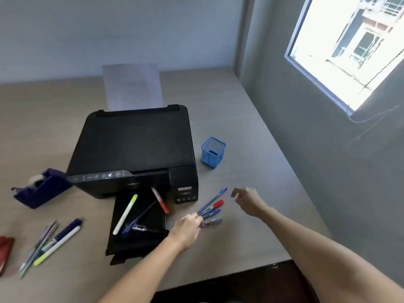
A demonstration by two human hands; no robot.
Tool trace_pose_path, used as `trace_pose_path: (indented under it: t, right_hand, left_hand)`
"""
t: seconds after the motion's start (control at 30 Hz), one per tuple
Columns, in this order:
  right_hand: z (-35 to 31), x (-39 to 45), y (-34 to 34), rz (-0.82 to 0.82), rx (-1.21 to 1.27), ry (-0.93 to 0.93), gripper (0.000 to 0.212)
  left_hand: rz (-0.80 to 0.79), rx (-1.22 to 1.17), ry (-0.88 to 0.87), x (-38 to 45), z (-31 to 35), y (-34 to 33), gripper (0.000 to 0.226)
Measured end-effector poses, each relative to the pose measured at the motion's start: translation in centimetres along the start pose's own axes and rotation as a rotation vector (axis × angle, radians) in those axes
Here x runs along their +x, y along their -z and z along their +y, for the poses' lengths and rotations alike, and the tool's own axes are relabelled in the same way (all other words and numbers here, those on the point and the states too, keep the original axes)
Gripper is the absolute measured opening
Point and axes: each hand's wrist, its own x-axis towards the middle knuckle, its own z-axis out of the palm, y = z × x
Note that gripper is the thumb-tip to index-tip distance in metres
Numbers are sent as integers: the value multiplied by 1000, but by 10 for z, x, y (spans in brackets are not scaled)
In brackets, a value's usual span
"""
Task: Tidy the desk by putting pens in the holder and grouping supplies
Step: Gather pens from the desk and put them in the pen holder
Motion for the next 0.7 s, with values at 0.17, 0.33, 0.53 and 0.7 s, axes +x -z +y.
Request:
trace_pose_path:
  t: [0.17,0.33,0.53,0.7]
  right_hand:
    - [-23,7,-31,-103,-30,175,25]
    - [-16,18,-45,-141,-166,269,17]
    - [15,15,-39,-139,-281,282,14]
    - [51,7,-23,-149,-300,325,14]
  left_hand:
    - [14,71,99,4,8,-18,31]
    - [-35,86,166,5,4,-31,32]
    - [-11,61,101,1,-3,-40,20]
    - [74,-28,126,11,-4,-29,21]
